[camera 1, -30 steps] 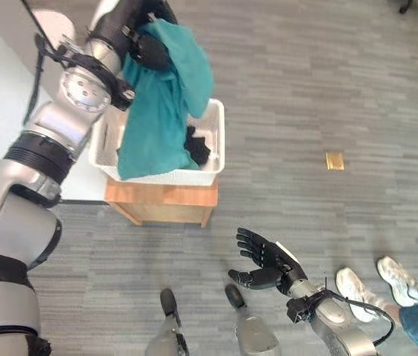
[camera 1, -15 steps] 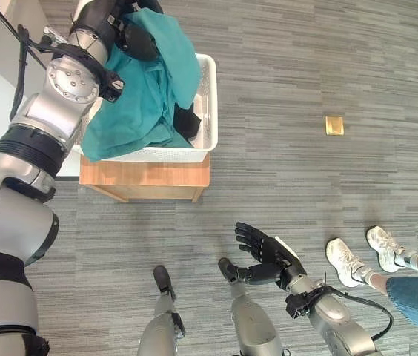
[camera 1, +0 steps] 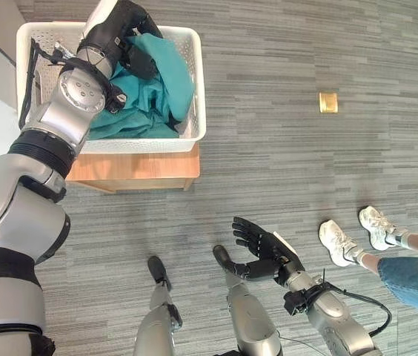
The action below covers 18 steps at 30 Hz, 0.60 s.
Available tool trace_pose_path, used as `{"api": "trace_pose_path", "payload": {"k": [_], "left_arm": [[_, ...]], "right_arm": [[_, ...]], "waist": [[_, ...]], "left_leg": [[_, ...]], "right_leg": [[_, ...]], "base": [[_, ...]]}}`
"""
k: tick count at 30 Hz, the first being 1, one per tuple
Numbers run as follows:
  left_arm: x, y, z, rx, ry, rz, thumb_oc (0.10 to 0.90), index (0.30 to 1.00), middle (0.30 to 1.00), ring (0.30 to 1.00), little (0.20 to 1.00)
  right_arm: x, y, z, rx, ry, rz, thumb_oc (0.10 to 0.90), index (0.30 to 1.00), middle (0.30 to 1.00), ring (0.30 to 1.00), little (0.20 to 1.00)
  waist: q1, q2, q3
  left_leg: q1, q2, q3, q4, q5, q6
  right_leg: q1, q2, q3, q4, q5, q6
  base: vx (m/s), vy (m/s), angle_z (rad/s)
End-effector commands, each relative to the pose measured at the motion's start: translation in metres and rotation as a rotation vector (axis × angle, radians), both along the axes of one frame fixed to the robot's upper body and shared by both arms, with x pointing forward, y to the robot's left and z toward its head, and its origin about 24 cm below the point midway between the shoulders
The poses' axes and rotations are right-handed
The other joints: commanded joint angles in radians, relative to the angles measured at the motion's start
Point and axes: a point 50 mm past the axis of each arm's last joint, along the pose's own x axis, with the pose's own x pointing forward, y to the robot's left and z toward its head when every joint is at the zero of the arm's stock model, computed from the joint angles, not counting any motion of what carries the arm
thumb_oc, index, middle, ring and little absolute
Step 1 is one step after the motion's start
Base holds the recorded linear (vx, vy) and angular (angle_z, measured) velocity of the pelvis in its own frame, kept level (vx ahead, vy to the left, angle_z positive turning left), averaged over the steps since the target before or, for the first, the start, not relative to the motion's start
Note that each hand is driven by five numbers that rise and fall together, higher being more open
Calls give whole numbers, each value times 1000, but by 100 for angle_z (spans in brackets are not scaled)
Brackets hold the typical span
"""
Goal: Pick up bed clothes into laundry basket.
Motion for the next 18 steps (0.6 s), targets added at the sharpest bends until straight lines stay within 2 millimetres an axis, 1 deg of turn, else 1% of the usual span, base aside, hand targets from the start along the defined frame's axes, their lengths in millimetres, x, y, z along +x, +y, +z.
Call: {"api": "trace_pose_path", "payload": {"k": [1,2,3,4,6,9,10,11,12,15,16,17,18], "left_arm": [[-23,-20,90,120,-255,-30,800,900,900,900,900],[-24,-26,91,209,-254,-38,800,900,900,900,900],[-26,-31,93,239,-265,-49,800,900,900,900,900],[-27,-36,93,303,-263,-59,800,900,900,900,900],[-28,-40,91,362,-244,-71,800,900,900,900,900],[-33,-50,86,541,-231,-102,800,900,900,900,900],[-36,-54,87,551,-245,-117,800,900,900,900,900],[-38,-59,85,597,-241,-136,800,900,900,900,900],[-43,-70,85,657,-260,-173,800,900,900,900,900],[-50,-77,86,653,-294,-218,800,900,900,900,900],[-54,-81,87,649,-313,-249,800,900,900,900,900],[-63,-87,92,665,-360,-278,800,900,900,900,900],[-67,-90,91,676,-367,-298,800,900,900,900,900]], "right_arm": [[-2,-14,21,10,-123,-33,800,900,900,900,900],[-2,-17,20,6,-120,-39,800,900,900,900,900],[-3,-18,20,-1,-119,-42,800,900,900,900,900],[-4,-21,19,-11,-114,-50,800,900,900,900,900],[-4,-24,18,-26,-110,-63,800,900,900,900,900],[-4,-30,18,-51,-110,-82,800,900,900,900,900],[-3,-30,18,-53,-112,-82,800,900,900,900,900],[-3,-31,18,-57,-114,-84,800,900,900,900,900],[-2,-32,18,-60,-114,-88,800,900,900,900,900],[-1,-34,17,-63,-110,-93,800,900,900,900,900],[-1,-36,17,-67,-108,-99,800,900,900,900,900],[-2,-37,16,-76,-105,-106,800,900,900,900,900],[-3,-38,16,-79,-103,-107,800,900,900,900,900]], "waist": [[36,38,-37],[41,47,-40],[45,55,-42],[50,69,-43],[59,88,-47],[73,121,-55],[74,127,-56],[77,135,-60],[81,143,-64],[93,153,-78],[101,155,-85],[112,158,-96],[115,159,-103]], "left_leg": [[38,14,-49,0,-64,-39],[35,12,-51,0,-59,-40],[35,10,-53,0,-59,-40],[42,5,-58,0,-66,-38],[41,-1,-63,0,-62,-38],[54,-11,-72,0,-65,-36],[58,-13,-75,0,-65,-36],[62,-15,-79,0,-66,-36],[65,-16,-82,0,-66,-36],[74,-19,-94,0,-67,-35],[78,-20,-100,0,-67,-35],[83,-21,-109,0,-68,-34],[85,-22,-115,0,-69,-33]], "right_leg": [[-52,-3,-53,-9,58,55],[-52,-4,-57,-10,60,54],[-50,-7,-60,-10,59,54],[-41,-12,-66,-9,52,56],[-35,-17,-69,-10,55,56],[-15,-26,-82,-9,48,57],[-11,-29,-87,-9,46,57],[-4,-31,-91,-9,45,58],[1,-32,-94,-8,43,58],[22,-35,-110,-11,36,56],[29,-35,-115,-11,33,55],[39,-36,-124,-11,29,53],[46,-39,-132,-12,27,52]], "base": [[0,0,0],[0,0,0],[12,15,3],[0,0,0],[0,0,0],[7,6,18],[15,8,17],[0,0,0],[5,-2,5],[9,-26,13],[20,-62,12],[17,-67,7],[17,-69,13]]}}
